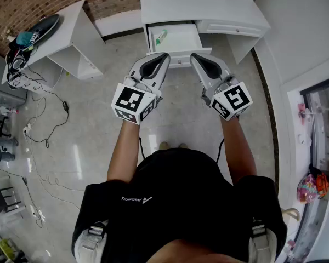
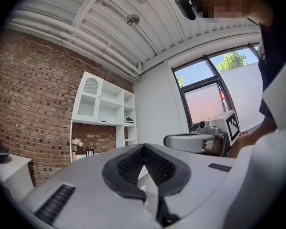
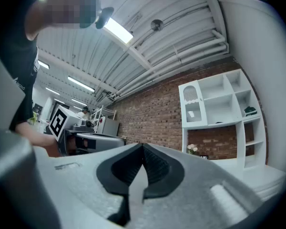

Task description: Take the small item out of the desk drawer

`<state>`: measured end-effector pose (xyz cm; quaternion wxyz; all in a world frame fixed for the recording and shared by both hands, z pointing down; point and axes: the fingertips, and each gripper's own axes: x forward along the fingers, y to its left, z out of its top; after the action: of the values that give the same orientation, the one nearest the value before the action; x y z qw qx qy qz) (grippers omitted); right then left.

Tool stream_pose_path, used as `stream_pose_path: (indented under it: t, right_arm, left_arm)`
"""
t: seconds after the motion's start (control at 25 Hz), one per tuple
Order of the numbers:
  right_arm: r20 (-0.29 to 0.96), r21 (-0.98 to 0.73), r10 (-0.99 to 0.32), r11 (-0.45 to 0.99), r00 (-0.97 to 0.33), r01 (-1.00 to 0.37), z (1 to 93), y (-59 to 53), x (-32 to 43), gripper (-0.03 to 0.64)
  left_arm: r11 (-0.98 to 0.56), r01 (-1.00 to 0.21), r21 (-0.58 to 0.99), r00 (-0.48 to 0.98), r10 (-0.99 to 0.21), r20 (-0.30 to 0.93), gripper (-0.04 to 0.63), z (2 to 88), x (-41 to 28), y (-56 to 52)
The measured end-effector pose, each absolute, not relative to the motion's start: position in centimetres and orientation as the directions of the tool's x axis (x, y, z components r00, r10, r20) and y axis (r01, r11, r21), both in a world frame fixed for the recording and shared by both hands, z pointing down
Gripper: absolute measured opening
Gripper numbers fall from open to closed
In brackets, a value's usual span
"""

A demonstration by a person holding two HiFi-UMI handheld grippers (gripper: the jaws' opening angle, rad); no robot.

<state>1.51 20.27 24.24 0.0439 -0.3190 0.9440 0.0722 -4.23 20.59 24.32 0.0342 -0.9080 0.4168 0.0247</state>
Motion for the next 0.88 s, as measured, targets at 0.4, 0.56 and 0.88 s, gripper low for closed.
stream_pose_path:
  t: [0.4,0.56,0.88]
  right_arm:
    - [-0.13,0.114,-0.599,0.783,-0.79,-0.612,24.2,19.2,-0.7,0.002]
    - [-0.125,0.12,-0.611,0.773,-0.782,-0.623,24.6,18.5,-1.9,0.002]
    - [-0.111,0.12,-0.633,0.757,-0.766,-0.643,26.0,16.6,-3.5,0.002]
  left_arm:
    - [-0.662,-0.749,-0.032,0.662,-0.745,-0.082,-0.002,24.9,-6.4,18.9]
    - [-0.661,-0.75,-0.028,0.66,-0.746,-0.086,-0.002,25.4,-8.3,18.1]
    - [-0.658,-0.752,-0.02,0.658,-0.749,-0.084,-0.002,27.1,-11.0,16.0]
